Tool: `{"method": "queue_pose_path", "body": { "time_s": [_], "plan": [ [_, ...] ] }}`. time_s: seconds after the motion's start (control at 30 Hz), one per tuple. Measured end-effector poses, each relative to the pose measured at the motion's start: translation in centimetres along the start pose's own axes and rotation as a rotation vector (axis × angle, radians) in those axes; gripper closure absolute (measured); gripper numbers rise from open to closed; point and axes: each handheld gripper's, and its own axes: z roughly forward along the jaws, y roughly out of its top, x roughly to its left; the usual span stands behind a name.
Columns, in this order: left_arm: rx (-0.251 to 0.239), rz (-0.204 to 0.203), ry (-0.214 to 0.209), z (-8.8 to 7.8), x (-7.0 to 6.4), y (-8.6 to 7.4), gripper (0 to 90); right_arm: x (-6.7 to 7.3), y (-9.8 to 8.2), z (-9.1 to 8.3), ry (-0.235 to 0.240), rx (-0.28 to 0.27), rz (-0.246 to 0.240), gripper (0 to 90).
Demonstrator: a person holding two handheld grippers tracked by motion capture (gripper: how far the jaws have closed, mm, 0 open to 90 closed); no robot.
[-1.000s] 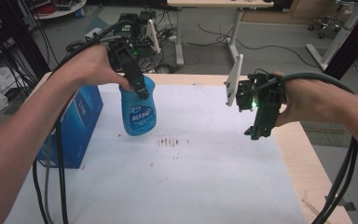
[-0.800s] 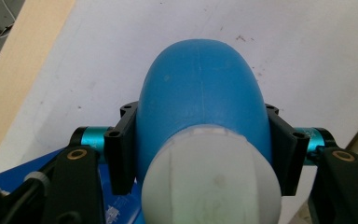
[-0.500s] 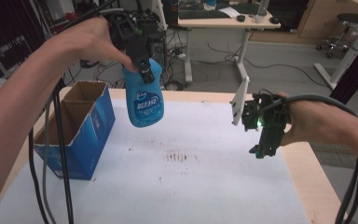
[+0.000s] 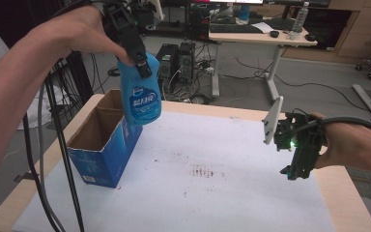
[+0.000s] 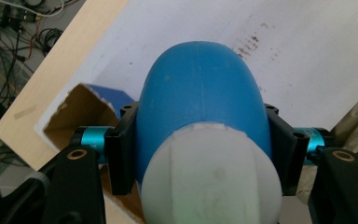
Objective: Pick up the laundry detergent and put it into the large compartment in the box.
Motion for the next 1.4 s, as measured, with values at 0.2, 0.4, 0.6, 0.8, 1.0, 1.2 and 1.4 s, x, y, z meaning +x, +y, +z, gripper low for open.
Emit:
{"method": "queue_pose_path", "body": {
  "time_s": [0.2,0.4,0.6,0.8,1.0,1.2,1.4],
  "plan": [
    [0.018,-0.054,0.018,-1.3,1.6,-2.9,38.4,0.2,0.4,0.1,-0.012,0.009,-0.015,12.3],
    [0.039,-0.120,0.038,-1.2,3.1,-5.1,38.4,-0.1,1.0,0.5,-0.011,0.003,-0.023,12.3],
    [0.061,-0.164,0.056,-0.6,4.4,-6.9,38.3,-0.3,1.3,0.7,-0.011,-0.004,-0.034,12.3],
    [0.056,-0.166,0.048,0.5,5.0,-7.5,38.3,-0.4,1.2,0.7,0.000,-0.006,-0.034,12.3],
    [0.050,-0.163,0.043,1.1,5.6,-8.1,38.3,-0.5,1.2,0.8,0.002,-0.009,-0.039,12.3],
    [0.061,-0.154,0.040,1.8,6.0,-8.4,38.4,-0.7,0.9,1.2,0.004,0.005,-0.037,12.3],
    [0.070,-0.155,0.026,3.5,6.4,-9.0,38.3,-0.4,1.5,1.1,0.000,-0.009,-0.051,12.3]
  ]
}}
